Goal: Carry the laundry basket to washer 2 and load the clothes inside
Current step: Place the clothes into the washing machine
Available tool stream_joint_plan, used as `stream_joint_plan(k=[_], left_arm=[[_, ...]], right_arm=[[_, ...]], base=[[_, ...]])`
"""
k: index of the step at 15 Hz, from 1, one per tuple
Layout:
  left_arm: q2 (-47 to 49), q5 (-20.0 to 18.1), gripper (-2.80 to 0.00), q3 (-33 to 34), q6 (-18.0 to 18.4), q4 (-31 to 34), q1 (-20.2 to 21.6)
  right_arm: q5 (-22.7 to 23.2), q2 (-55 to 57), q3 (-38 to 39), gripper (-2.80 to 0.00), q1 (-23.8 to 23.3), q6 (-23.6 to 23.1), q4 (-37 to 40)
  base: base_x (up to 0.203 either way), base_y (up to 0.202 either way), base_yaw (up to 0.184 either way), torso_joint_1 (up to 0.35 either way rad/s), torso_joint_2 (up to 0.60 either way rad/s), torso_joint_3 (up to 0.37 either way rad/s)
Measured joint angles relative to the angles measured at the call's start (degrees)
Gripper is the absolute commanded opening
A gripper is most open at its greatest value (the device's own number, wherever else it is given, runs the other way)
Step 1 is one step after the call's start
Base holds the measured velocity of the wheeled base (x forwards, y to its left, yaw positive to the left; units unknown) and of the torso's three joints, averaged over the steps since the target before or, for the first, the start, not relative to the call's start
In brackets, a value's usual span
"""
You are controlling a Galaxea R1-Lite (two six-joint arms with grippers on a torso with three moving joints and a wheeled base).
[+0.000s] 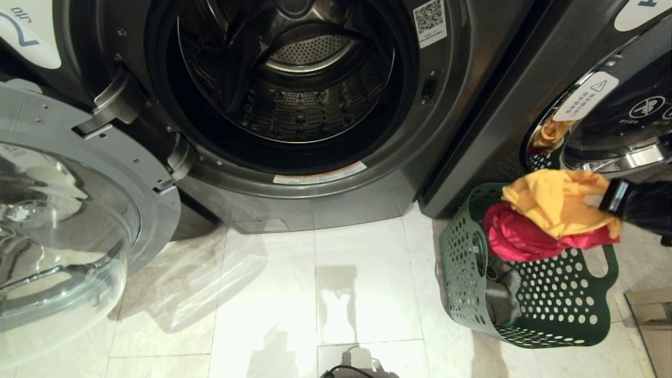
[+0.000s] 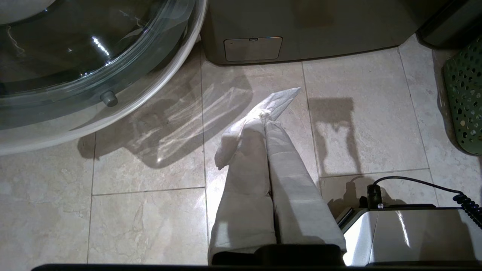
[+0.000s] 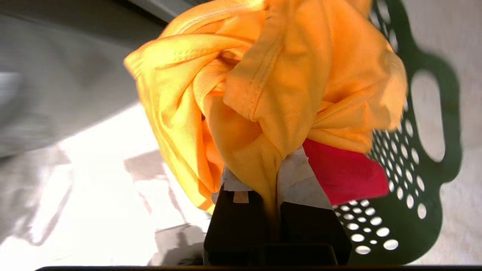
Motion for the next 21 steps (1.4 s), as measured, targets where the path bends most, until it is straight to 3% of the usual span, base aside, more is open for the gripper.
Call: stream_joint_plan(k=[4,7,10,14,17,21], left_arm=[[0.00,-0.02,-2.80,0.00,0.00,0.00,0.00],[0.00,-0.02,-2.80,0.00,0.00,0.00,0.00],[0.00,-0.02,-2.80,-0.02,0.05,-0.07,0.00],[0.00,-0.01,-2.80,0.00,-0.32,-0.10,-0.02],[0.00,0.00,-2.80,0.00,-1.24,-0.10,0.02],[0.00,0.01,-2.80,0.00,-1.24,-0.10,0.00]], right_arm=[[0.17,-11.66,-18.26,-2.80,9.79,0.67,24.00],[0.20,-15.02,-24.83,-2.80,19.77,1.20,32.65],[-0.36,-15.92,-27.07,-2.80,29.68,1.09,33.17],[-5.54,-13.32,-27.76,-2.80,41.73,0.21,32.90],[-8.83,-8.96,-27.87,-2.80,47.20,-0.19,29.01],[-17.28,-1.58,-28.10,-2.80,52.86,-2.24,20.46]], base=[[0.000,0.000,0.000,0.000,0.00,0.000],[0.000,0.000,0.000,0.000,0.00,0.000],[0.000,0.000,0.000,0.000,0.00,0.000],[0.000,0.000,0.000,0.000,0.00,0.000],[0.000,0.000,0.000,0.000,0.00,0.000],[0.000,0.000,0.000,0.000,0.00,0.000]])
